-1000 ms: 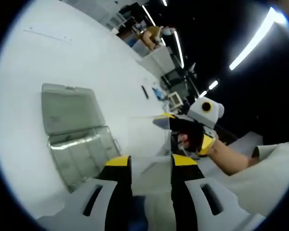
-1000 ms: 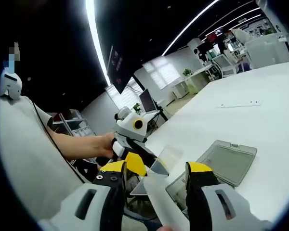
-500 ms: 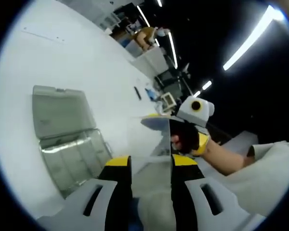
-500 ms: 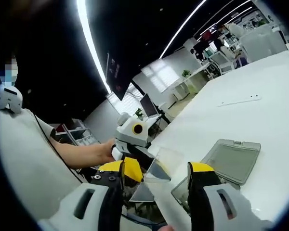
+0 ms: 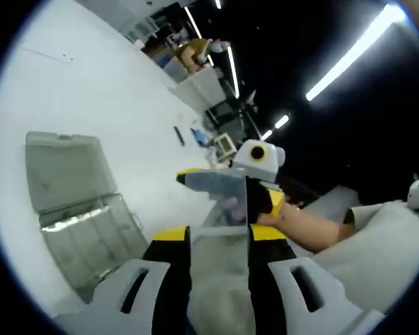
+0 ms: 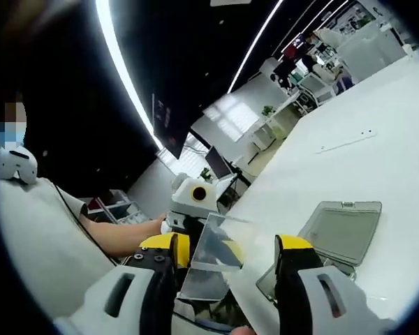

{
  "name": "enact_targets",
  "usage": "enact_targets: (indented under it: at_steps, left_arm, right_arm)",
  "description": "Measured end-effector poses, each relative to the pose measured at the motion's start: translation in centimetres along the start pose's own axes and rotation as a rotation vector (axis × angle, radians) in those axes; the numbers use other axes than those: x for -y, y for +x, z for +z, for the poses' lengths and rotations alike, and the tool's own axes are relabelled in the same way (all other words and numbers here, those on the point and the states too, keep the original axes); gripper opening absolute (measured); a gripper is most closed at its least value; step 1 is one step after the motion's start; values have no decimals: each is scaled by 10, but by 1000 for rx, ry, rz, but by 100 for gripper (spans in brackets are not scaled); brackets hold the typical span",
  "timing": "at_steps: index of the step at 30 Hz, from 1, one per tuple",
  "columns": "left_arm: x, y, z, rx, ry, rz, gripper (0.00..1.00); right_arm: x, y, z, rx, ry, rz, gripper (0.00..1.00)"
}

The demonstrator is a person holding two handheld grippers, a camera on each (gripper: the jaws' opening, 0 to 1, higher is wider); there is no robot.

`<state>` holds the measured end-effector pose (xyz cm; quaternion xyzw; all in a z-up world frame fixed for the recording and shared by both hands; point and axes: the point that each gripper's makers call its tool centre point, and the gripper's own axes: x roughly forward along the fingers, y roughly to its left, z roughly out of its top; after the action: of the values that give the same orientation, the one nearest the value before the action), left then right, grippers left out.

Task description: Insert the divider into the dual guide fixture by aligning both edges with the guide slots and pushing it downward to the bottom, including one-sided entry, uneven engagement, binding, and posture correction.

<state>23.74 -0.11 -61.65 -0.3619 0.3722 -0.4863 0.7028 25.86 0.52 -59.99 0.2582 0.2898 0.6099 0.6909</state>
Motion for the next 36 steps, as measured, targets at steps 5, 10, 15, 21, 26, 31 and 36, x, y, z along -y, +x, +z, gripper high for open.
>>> enact_targets:
  at_steps: [5,10,15,21,26,31,36]
  left_arm:
    - [3,2,1,-5,2,-23,27]
    - [8,5,3,-4,1,-49,27]
    - [12,7,2,-13,4,-66,27]
    - [12,8,2,-15,5,-74,27]
    - [12,9,2,-18,8,-77,27]
    - [15,10,2,-21,12,-81,27]
    - [16,10,0,-23,12,-79,27]
  right_arm:
    - [-1,1,1,5,27,13,55]
    - [-2,1,4,23,45,28,56]
    - [-3,1,6,34,74,39,54]
    - [-2,-1,6,42,98,49,49]
    - [-2,-3,7,48,113,58,45]
    - [-4,-3,7,50,119,67,42]
    - [-6,-3,7,49,127,78,38]
